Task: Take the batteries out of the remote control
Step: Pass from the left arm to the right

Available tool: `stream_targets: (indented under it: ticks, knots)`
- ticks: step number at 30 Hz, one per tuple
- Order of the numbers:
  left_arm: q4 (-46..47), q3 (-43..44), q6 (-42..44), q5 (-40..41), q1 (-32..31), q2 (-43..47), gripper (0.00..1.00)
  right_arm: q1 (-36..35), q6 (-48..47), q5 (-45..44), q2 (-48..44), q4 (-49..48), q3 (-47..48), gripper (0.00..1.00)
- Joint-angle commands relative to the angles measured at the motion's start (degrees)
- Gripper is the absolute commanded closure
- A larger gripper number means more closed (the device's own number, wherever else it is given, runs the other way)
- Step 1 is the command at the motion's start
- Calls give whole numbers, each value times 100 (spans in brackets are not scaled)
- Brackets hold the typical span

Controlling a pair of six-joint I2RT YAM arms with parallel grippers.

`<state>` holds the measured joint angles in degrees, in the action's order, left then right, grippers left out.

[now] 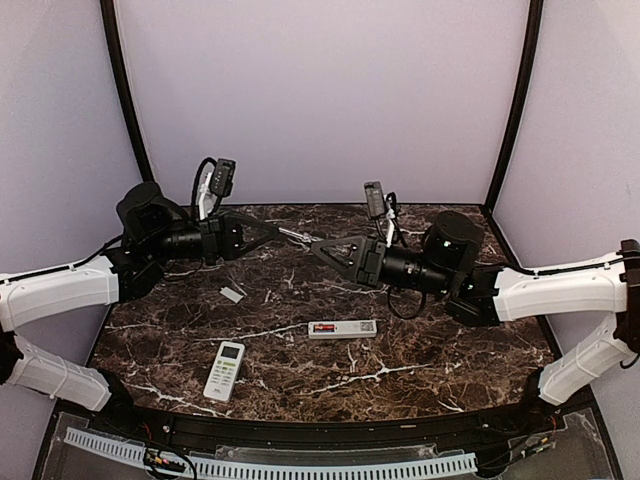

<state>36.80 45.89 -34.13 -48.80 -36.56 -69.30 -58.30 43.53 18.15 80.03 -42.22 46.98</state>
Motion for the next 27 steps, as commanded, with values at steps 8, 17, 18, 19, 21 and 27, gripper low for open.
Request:
stream_targets:
  ticks: [8,17,18,19,21,27]
  knots:
    - [256,-59,-120,-143,30,-20,100,-45,-10,-113,-115,-402,-73,72]
    - [279,-54,-147,-178,28,-53,100,-25,-96,-85,-93,-415,4,75]
    - [282,-54,-147,-182,26,-56,100,-21,-99,-89,-93,-411,4,75]
    - [284,-54,-147,-178,26,-57,100,-14,-94,-92,-102,-410,4,76]
    - [280,-54,-146,-174,26,-53,100,-6,-105,-68,-93,-410,12,80]
    - [275,-54,-139,-189,27,-72,100,13,-91,-60,-91,-434,4,84]
